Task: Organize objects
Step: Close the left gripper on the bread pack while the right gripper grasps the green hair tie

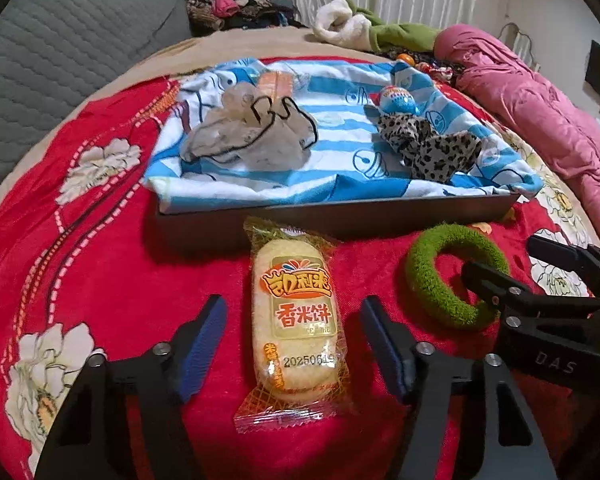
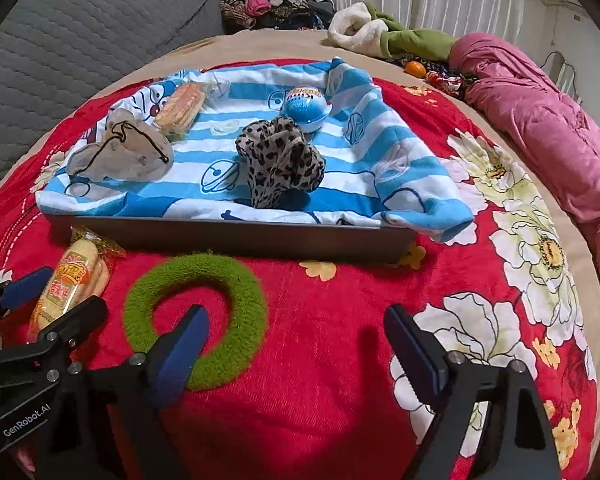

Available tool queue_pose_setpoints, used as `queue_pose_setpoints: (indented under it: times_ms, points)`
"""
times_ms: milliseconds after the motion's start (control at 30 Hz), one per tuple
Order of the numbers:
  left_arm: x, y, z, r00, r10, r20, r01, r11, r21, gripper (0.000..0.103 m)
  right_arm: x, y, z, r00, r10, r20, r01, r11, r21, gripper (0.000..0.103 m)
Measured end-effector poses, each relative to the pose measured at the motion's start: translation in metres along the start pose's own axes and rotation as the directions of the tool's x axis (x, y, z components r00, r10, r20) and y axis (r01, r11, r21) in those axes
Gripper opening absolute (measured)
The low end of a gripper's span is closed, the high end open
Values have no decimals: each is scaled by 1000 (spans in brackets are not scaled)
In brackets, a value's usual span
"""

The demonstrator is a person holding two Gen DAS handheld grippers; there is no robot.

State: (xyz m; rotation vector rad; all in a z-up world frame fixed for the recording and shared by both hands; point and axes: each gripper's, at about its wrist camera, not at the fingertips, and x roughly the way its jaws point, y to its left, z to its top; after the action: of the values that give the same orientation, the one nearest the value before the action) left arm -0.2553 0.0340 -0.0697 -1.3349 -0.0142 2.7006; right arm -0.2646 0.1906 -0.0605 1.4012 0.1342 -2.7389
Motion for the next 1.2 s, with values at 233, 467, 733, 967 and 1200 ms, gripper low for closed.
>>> queue_pose_setpoints:
  times_ms: [233, 467, 733, 967, 1200]
  points:
    - [4, -3, 1, 999, -53, -13, 53, 999, 3, 40, 5, 9, 2, 1000, 20, -9, -20, 999, -30, 57]
    - [2, -4, 1, 997, -83, 2, 83, 996, -10, 39, 4, 19, 2, 998, 59, -1, -59, 996, -62, 27]
    - [-9, -4, -2, 997, -74, 15, 74, 997, -10, 39, -11, 12, -3, 990, 134, 32, -133, 991, -24, 14]
    - [-27, -4, -9, 997, -73, 41, 73, 997, -13, 39, -33, 7, -11, 982, 173, 81, -175, 985, 15, 13]
    - [-54, -5, -17, 995, -60, 78, 61, 998, -12, 39, -66, 9, -23, 977, 172, 126, -174, 985, 8, 13]
